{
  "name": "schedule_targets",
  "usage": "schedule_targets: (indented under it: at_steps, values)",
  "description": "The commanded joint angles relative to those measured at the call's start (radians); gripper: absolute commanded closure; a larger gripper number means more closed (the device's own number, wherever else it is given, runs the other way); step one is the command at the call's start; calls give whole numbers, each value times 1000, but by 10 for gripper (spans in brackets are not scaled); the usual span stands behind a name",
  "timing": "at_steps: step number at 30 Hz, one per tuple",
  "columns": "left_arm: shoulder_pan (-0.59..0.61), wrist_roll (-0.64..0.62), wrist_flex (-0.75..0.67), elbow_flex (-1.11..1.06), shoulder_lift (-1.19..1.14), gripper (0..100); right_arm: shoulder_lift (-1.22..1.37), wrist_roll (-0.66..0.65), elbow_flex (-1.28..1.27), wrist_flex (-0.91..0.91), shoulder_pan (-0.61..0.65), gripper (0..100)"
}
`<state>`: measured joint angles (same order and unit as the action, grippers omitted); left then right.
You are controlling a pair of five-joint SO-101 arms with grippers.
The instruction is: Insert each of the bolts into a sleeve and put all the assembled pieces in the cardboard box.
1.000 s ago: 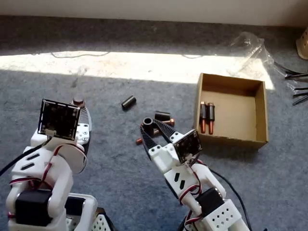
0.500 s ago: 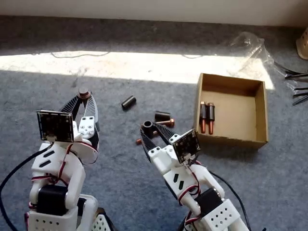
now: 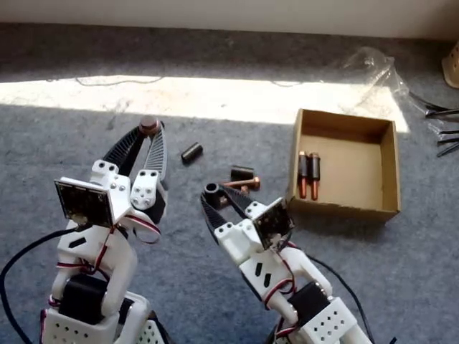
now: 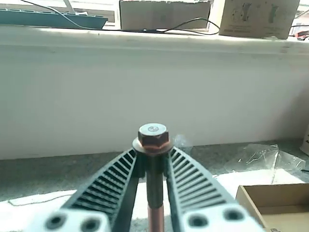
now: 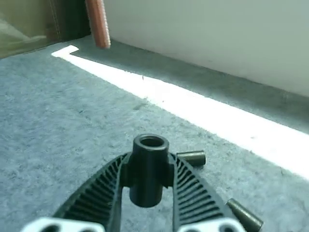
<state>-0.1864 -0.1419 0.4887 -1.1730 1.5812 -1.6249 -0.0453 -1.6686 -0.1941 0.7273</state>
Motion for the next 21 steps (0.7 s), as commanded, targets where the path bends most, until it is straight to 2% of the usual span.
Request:
schedule_targets:
  at_steps: [1, 5, 9, 14, 21]
  values:
    - [-44, -8, -104, 19, 15, 996, -8, -129, -28, 93, 16, 995]
    - [-45, -9, -155, 19, 8, 996, -8, -164, -84, 179, 18, 995]
    - [-104, -9, -155, 21, 8, 996, -8, -166, -114, 231, 13, 995]
    - [-183, -8, -157, 22, 8, 995, -8, -161, -114, 170, 15, 995]
    - [-186, -6, -193, 19, 7, 995, -8, -160, -117, 104, 16, 995]
